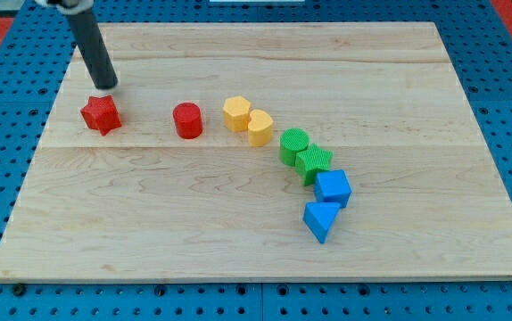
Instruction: Adjust the red blocks diagonally
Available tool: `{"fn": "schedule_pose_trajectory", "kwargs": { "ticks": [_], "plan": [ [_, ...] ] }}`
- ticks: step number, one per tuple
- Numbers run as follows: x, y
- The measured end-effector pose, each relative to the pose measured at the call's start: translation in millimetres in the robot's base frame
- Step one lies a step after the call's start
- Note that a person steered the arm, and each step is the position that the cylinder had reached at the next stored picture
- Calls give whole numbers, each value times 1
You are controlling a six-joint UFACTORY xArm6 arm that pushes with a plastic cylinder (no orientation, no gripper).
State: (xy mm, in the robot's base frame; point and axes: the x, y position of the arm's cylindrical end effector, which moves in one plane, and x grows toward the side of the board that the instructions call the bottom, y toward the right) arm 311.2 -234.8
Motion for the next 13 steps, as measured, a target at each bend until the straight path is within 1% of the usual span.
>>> {"fn": "schedule_pose_trajectory", "kwargs": {
  "ticks": [1, 2, 3, 4, 5, 6, 7, 8, 9, 10, 11, 12, 13],
  "plan": [
    [46, -24],
    [76, -26],
    [89, 19],
    [127, 43],
    [159, 110],
    [115, 153],
    [91, 153],
    [114, 184],
    [142, 137],
    [134, 47],
    [63, 23],
    [24, 32],
    [33, 71]
  ]
}}
